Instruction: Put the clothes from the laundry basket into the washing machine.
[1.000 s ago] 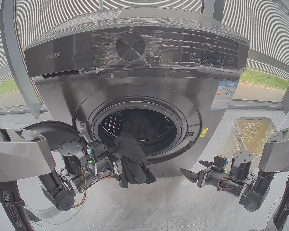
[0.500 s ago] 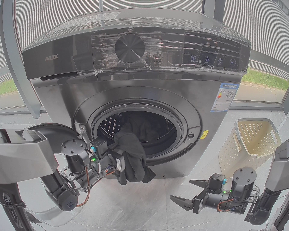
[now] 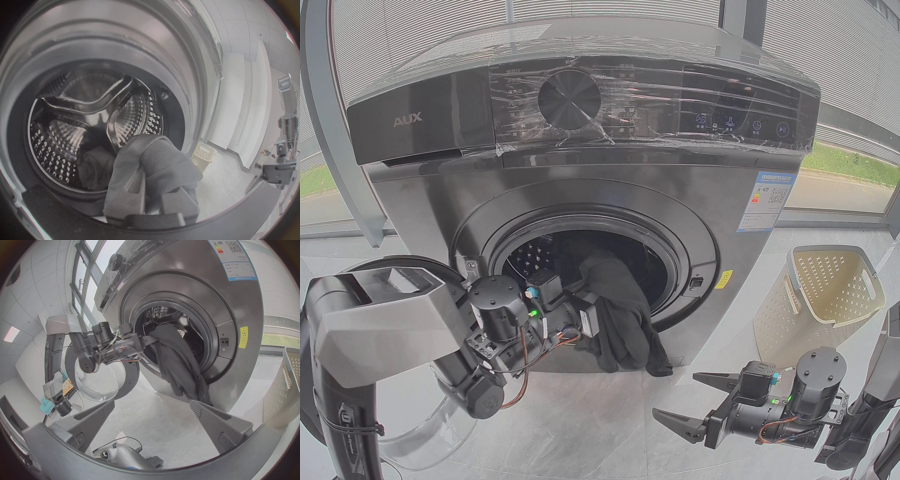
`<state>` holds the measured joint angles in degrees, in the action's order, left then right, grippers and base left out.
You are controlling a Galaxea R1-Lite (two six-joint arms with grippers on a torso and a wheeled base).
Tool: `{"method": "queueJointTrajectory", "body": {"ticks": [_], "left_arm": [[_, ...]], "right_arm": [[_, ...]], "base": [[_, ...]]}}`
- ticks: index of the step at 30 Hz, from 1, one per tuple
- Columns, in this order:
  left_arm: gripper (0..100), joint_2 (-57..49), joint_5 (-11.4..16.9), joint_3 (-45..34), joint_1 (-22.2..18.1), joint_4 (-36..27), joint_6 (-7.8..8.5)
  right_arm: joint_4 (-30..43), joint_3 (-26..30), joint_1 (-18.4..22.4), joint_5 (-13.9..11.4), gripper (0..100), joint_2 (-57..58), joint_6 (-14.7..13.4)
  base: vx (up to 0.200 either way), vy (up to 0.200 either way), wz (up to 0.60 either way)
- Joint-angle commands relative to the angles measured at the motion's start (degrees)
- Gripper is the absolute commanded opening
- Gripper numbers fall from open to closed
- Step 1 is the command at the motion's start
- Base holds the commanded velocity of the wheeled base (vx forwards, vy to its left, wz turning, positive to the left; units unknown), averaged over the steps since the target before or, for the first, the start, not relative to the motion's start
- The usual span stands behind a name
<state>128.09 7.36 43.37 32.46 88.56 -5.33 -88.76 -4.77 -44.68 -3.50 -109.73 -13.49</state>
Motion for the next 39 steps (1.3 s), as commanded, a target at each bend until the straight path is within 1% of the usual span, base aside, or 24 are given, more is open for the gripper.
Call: {"method": "queueJointTrajectory", "body": {"ticks": [1,2,3,5,7,10,14,17,18,19,20,23,24,25,27,30,31,35,36,37,39], "left_arm": [[0,10.43,-2.44,14.28,-1.00,-3.22,-1.09],[0,10.69,-3.58,16.13,-1.00,-5.68,-1.09],[0,10.78,-4.11,17.09,-1.00,-7.27,-1.18],[0,11.22,-4.46,19.47,-1.00,-10.69,-1.53],[0,12.01,-4.99,22.81,-1.09,-13.68,-2.32],[0,12.45,-6.04,25.97,-1.61,-19.04,-2.41],[0,12.45,-5.96,28.78,-2.05,-25.81,-2.49],[0,14.21,-6.04,33.88,-2.76,-28.80,-2.49],[0,14.38,-6.04,34.15,-2.84,-28.89,-2.49],[0,16.14,-6.22,38.28,-3.11,-30.56,-2.58],[0,16.76,-6.40,40.12,-3.37,-31.61,-2.58],[0,18.25,-9.56,46.19,-4.43,-37.94,-2.49],[0,18.34,-9.74,46.71,-4.43,-38.64,-2.58],[0,19.13,-10.18,49.09,-4.95,-41.19,-2.67],[0,20.36,-10.18,51.64,-5.39,-43.04,-2.67],[0,22.21,-10.35,55.15,-5.48,-44.62,-3.20],[0,22.21,-10.35,55.15,-5.48,-44.62,-3.20],[0,25.19,-11.23,62.09,-6.71,-47.17,-3.29],[0,25.19,-11.23,62.09,-6.71,-47.17,-3.29],[0,26.07,-12.64,64.73,-7.24,-47.96,-3.29],[0,27.04,-13.87,67.46,-7.68,-48.57,-3.29]], "right_arm": [[-0.01,0.11,-1.11,-0.10,100,0.04,-0.04],[-0.01,0.11,-1.11,-0.10,100,0.04,-0.04],[-0.01,0.11,-1.02,-0.10,100,0.04,-0.04],[-0.01,0.11,-1.02,-0.10,100,0.04,-0.04],[-0.01,0.11,-1.02,-0.10,100,0.04,-0.04],[-0.01,0.20,-1.02,-0.10,100,-0.05,-0.04],[-0.10,0.20,-1.02,-0.10,100,-0.75,-0.04],[-0.10,0.20,-1.11,-0.10,100,-1.37,-0.04],[-0.10,0.20,-1.11,-0.10,100,-1.37,-0.04],[-0.10,0.28,-1.20,-0.10,100,-1.89,-0.04],[-0.10,0.28,-1.29,-0.10,100,-2.25,-0.04],[-0.10,0.37,-1.29,-0.10,100,-2.60,-0.04],[-0.10,0.37,-1.29,-0.10,100,-2.60,-0.04],[-0.10,0.46,-1.29,-0.10,100,-2.60,-0.04],[-0.10,0.46,-1.29,-0.10,100,-2.60,-0.04],[-0.10,0.46,-1.38,-0.10,100,-2.68,-0.04],[-0.10,0.46,-1.38,-0.10,100,-2.68,-0.04],[-0.10,0.46,-1.82,-0.10,100,-2.68,-0.04],[-0.10,0.46,-1.82,-0.10,100,-2.68,-0.04],[-0.10,0.46,-1.90,-0.10,100,-2.68,-0.04],[-0.10,0.46,-1.99,-0.10,100,-2.68,0.05]], "base": [[0.000,0.000,0.00],[0.000,0.000,0.00],[0.000,0.000,0.00],[0.000,0.000,0.00],[0.000,0.000,0.00],[0.000,0.000,0.00],[0.000,0.000,0.00],[0.000,0.000,0.00],[0.000,0.000,0.00],[0.000,0.000,0.00],[0.000,0.000,0.00],[0.000,0.000,0.00],[0.000,0.000,0.00],[0.000,0.000,0.00],[0.000,0.000,0.00],[0.000,0.000,0.00],[0.000,0.000,0.00],[0.000,0.000,0.00],[0.000,0.000,0.00],[0.000,0.000,0.00],[0.000,0.000,0.00]]}}
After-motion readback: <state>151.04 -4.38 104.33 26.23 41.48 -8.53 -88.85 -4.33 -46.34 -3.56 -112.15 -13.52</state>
